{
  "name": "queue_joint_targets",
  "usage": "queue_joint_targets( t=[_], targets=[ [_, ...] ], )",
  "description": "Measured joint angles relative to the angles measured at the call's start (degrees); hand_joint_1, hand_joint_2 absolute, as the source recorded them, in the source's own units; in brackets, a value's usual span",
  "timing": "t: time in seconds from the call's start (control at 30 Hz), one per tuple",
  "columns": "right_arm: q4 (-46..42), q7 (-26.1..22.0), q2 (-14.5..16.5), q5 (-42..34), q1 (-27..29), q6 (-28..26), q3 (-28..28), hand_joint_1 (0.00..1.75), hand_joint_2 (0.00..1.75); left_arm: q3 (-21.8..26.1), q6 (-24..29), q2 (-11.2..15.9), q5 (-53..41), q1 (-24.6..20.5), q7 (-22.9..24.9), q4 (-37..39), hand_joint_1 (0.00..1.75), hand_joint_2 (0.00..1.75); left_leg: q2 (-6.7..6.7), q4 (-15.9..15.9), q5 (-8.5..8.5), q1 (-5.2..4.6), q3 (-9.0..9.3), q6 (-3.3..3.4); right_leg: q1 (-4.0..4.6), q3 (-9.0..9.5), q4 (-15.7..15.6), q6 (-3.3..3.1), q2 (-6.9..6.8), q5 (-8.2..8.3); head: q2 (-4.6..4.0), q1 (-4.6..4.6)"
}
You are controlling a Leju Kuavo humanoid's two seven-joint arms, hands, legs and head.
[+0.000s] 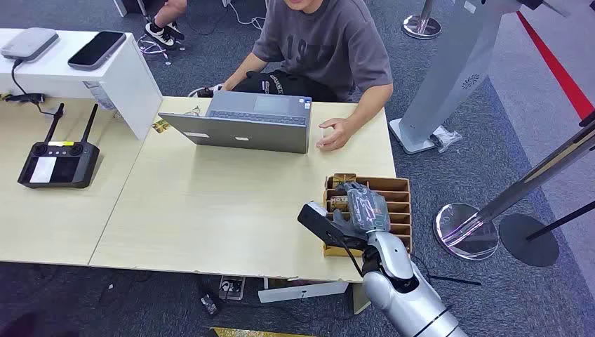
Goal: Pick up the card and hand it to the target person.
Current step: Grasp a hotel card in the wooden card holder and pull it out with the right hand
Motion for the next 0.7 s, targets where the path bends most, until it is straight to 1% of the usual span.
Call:
queue_joint_targets(
  t=[0.2, 0.4, 0.6, 0.7],
  targets=[
    [0.43, 0.07, 0.00, 0.01, -0.12, 0.00, 0.55, 0.82, 1.75, 0.00, 0.00, 0.00, 0.00, 0.00, 0.00, 0.00, 0.00, 0.00, 0.00, 0.00, 0.00, 0.00, 0.00, 0.00, 0.00, 0.00, 0.00, 0.00, 0.00, 0.00, -0.01, 0.00],
    [0.51, 0.08, 0.00, 0.00, -0.16, 0.13, 0.62, 0.87, 1.75, 0.00, 0.00, 0.00, 0.00, 0.00, 0.01, 0.00, 0.00, 0.00, 0.00, 0.00, 0.00, 0.00, 0.00, 0.00, 0.00, 0.00, 0.00, 0.00, 0.00, 0.00, -0.01, 0.00],
    [0.74, 0.37, 0.04, 0.13, -0.46, 0.88, 0.70, 0.85, 1.75, 0.00, 0.01, 0.00, 0.00, 0.02, 0.02, 0.00, 0.00, 0.00, 0.00, 0.00, 0.00, 0.00, 0.00, 0.00, 0.00, 0.00, 0.00, 0.00, 0.00, 0.00, -0.01, 0.00],
    [0.78, 0.81, 0.11, 0.40, -0.60, 1.48, 0.73, 0.92, 1.75, 0.00, 0.02, 0.00, 0.00, 0.02, 0.02, 0.00, 0.00, 0.00, 0.00, 0.00, 0.00, 0.00, 0.00, 0.00, 0.00, 0.00, 0.00, 0.00, 0.00, 0.00, -0.01, 0.00]
  ],
)
